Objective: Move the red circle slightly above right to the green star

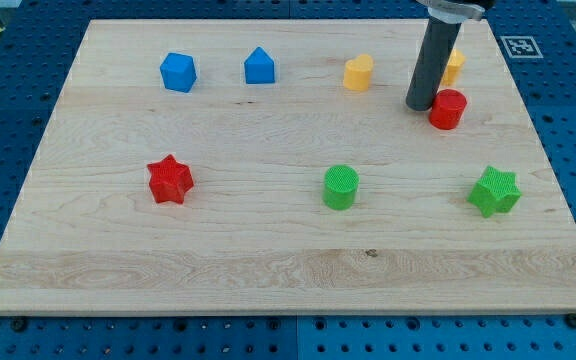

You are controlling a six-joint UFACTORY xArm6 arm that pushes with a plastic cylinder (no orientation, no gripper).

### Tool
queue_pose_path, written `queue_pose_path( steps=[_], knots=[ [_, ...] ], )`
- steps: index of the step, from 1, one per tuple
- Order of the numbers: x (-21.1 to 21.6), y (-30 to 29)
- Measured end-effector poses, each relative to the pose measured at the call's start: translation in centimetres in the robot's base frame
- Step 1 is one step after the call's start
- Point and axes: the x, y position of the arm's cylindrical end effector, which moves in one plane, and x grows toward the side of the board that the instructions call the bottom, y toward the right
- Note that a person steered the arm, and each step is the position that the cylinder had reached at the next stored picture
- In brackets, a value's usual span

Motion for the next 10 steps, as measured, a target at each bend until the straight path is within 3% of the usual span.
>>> queue_pose_path(
  steps=[2,4,7,10],
  knots=[
    [0.0,0.2],
    [3.7,3.6],
    [0.4,3.2],
    [4.8,7.1]
  ],
)
